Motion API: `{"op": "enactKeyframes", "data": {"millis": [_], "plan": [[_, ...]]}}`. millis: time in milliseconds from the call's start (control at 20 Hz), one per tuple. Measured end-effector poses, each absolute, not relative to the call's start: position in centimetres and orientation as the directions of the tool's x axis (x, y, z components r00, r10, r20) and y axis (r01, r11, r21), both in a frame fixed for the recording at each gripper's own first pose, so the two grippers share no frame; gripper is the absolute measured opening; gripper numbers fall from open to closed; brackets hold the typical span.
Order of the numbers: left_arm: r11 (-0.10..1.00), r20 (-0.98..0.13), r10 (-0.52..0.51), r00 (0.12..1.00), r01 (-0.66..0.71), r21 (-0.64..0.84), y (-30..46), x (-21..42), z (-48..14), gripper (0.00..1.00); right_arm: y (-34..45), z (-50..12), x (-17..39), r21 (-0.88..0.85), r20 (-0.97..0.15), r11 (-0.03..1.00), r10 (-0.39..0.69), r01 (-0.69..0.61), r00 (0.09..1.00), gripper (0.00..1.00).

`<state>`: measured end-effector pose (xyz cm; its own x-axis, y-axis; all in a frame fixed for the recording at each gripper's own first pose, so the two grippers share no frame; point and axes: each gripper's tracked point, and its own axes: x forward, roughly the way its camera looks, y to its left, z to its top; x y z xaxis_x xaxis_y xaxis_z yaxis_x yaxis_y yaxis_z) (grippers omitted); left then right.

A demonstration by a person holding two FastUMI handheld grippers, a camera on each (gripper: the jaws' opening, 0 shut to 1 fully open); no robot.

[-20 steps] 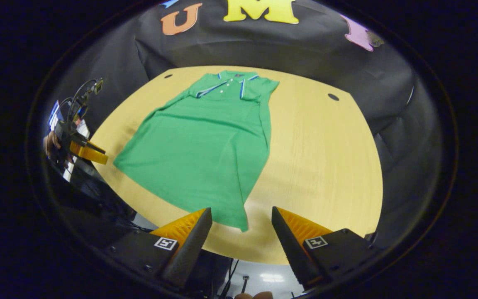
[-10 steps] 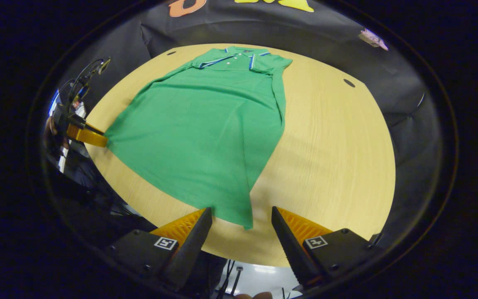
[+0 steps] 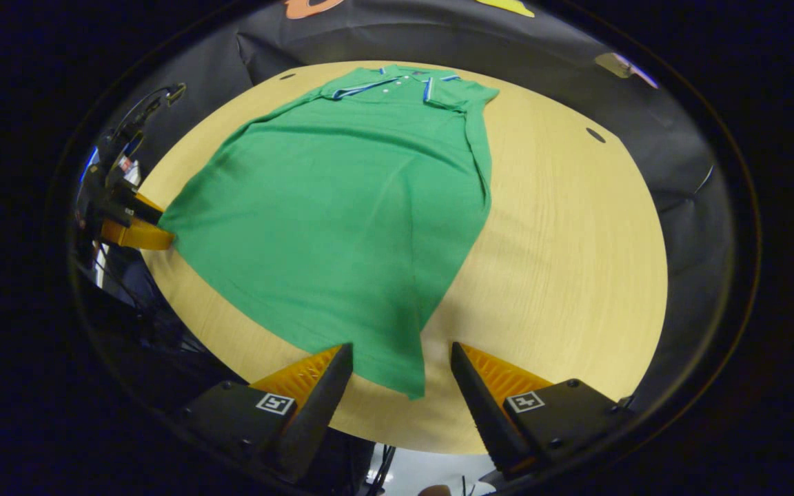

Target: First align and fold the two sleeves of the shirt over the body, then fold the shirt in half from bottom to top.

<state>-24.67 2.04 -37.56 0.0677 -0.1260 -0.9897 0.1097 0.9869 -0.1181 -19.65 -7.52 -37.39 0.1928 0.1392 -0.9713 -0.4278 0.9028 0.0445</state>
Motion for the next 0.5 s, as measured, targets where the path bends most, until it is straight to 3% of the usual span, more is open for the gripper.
{"op": "enactKeyframes", "data": {"millis": [100, 200, 250, 350, 400, 450, 500], "plan": [[0.987, -0.992, -0.109, 0.066, 0.123, -0.101, 2.07, -24.66, -37.75, 0.94, -7.46, -37.62, -19.44, 0.05, -0.972, 0.899, 0.144, -0.435, 0.187, 0.86], [0.988, -0.996, -0.064, 0.058, 0.144, -0.055, 2.52, -24.73, -38.01, 0.92, -7.64, -37.54, -19.41, 0.042, -0.974, 0.895, 0.135, -0.444, 0.181, 0.83], [0.987, -0.997, -0.062, 0.053, 0.154, -0.053, 2.42, -24.71, -37.95, 0.9, -7.77, -37.7, -19.5, 0.036, -0.976, 0.893, 0.128, -0.448, 0.176, 0.71], [0.987, -0.997, -0.062, 0.039, 0.152, -0.056, 2.12, -24.56, -37.95, 0.75, -8.06, -37.76, -19.33, 0.02, -0.98, 0.888, 0.108, -0.459, 0.165, 0.51], [0.988, -0.997, -0.065, 0.038, 0.143, -0.059, 2.03, -24.45, -37.98, 0.62, -8.2, -37.73, -19.16, 0.006, -0.982, 0.887, 0.094, -0.462, 0.167, 0.26], [0.989, -0.997, -0.072, 0.037, 0.131, -0.067, 1.82, -24.3, -38.02, 0.62, -8.15, -37.74, -19.35, 0.005, -0.984, 0.886, 0.087, -0.463, 0.156, 0.17], [0.99, -0.996, -0.085, 0.037, 0.12, -0.08, 1.7, -24.15, -37.93, 0.33, -8.0, -37.66, -19.34, 0.011, -0.985, 0.888, 0.088, -0.46, 0.146, 0.07]]}}
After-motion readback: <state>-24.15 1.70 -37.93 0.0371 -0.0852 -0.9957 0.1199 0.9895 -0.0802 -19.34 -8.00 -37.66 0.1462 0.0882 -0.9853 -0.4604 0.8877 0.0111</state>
